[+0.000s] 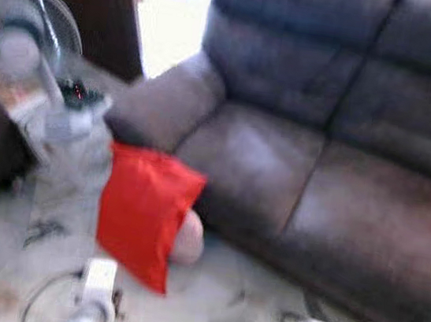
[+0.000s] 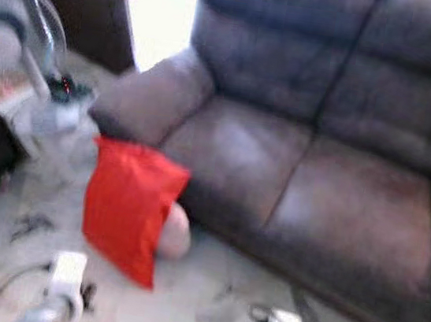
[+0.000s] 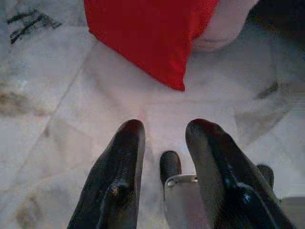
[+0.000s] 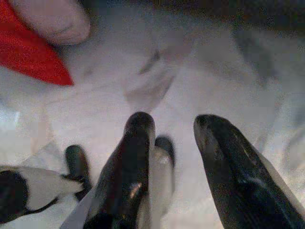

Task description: Move the pillow to the sofa from floor

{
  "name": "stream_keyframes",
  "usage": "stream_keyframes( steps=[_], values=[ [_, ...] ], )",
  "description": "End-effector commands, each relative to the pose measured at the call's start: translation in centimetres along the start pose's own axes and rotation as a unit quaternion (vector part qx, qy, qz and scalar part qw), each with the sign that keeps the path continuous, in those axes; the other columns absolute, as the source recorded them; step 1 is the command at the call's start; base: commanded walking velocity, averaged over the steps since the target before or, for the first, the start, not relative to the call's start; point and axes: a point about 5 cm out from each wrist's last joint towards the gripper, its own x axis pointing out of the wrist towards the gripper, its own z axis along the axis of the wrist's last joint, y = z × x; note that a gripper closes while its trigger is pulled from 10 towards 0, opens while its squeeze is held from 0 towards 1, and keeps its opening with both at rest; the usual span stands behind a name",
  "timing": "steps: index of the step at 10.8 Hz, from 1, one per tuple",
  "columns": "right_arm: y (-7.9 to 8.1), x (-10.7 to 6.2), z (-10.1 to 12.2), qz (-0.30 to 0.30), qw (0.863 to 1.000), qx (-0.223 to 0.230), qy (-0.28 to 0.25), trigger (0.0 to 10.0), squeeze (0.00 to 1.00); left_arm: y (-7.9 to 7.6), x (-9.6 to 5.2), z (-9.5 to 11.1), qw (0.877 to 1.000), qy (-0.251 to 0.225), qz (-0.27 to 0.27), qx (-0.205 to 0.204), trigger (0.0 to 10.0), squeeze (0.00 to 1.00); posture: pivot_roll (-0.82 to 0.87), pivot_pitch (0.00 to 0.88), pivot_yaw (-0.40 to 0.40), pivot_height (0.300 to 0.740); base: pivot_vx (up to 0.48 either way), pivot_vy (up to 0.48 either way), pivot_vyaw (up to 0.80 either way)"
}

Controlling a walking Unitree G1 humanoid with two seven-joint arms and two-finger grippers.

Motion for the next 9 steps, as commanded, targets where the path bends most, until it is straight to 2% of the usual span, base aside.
stream_keyframes(
  steps=[1,9],
  values=[
    [1.29,0.27,0.26,0.019,1.000,-0.015,-0.002,10.0,0.00,1.34,-0.18,-0.52,1.000,0.009,0.016,0.004,10.0,0.00,0.00,0.031,-0.011,0.740,0.270,0.000,0.80],
    [1.25,0.26,0.21,0.019,1.000,-0.010,-0.001,10.0,0.00,1.37,-0.20,-0.55,1.000,0.009,0.016,0.003,10.0,0.00,0.00,0.026,-0.011,0.740,0.270,0.000,0.80]
  ],
)
